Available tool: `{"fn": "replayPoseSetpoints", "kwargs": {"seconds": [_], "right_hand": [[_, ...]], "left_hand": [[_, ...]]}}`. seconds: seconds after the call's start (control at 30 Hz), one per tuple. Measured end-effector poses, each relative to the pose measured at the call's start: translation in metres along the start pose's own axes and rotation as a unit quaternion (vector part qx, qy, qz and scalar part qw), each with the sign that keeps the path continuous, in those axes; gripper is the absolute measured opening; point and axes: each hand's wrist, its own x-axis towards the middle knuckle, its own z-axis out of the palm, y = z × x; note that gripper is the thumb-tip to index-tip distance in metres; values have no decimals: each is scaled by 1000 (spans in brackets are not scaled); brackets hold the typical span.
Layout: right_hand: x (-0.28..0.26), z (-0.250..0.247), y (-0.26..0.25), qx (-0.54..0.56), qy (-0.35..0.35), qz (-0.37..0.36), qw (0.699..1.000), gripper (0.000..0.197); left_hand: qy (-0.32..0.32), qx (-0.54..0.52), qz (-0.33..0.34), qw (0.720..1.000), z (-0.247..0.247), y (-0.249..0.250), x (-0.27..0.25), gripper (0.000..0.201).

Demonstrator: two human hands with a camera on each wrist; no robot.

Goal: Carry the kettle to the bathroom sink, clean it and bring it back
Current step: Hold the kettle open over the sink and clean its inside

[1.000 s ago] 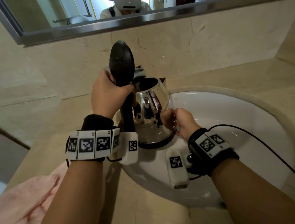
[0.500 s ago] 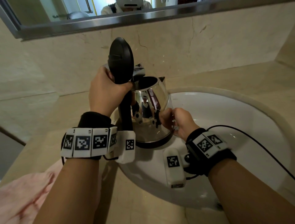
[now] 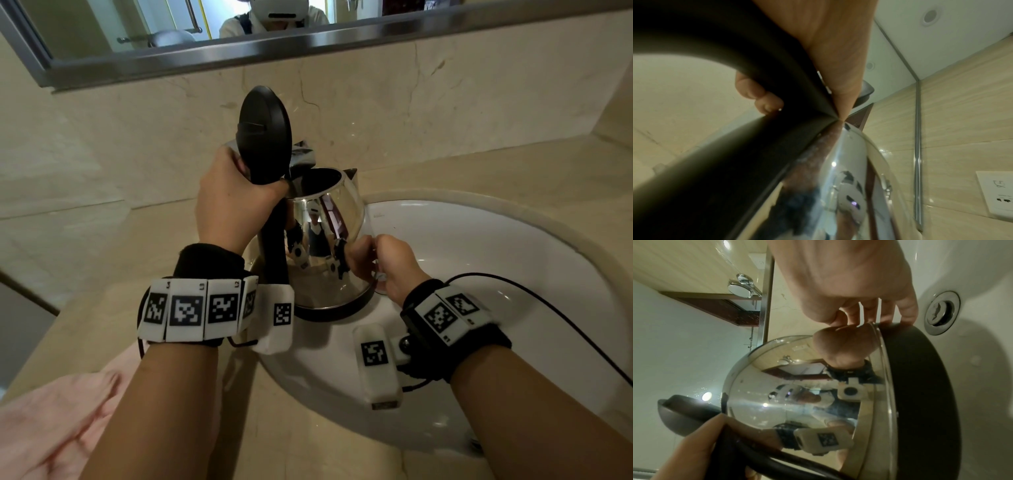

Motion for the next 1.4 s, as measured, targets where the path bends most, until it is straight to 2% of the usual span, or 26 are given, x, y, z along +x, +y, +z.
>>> {"fn": "replayPoseSetpoints", "kwargs": {"seconds": [0.23, 0.37, 0.63, 1.4], "right_hand": [[-1, -1, -1, -3, -4, 1, 1000, 41], [-5, 2, -3, 4, 5, 0, 1000, 35], [-2, 1, -1, 11, 4, -4, 1000, 43], [-3, 3, -4, 3, 16, 2, 1000, 40]], "left_hand": [[-2, 6, -1, 1000, -1, 2, 0, 38], [-5, 8, 0, 1000, -1, 2, 0, 38], [-1, 6, -2, 1000, 0, 0, 1, 36], [-2, 8, -6, 1000, 1, -1, 1, 39]]}}
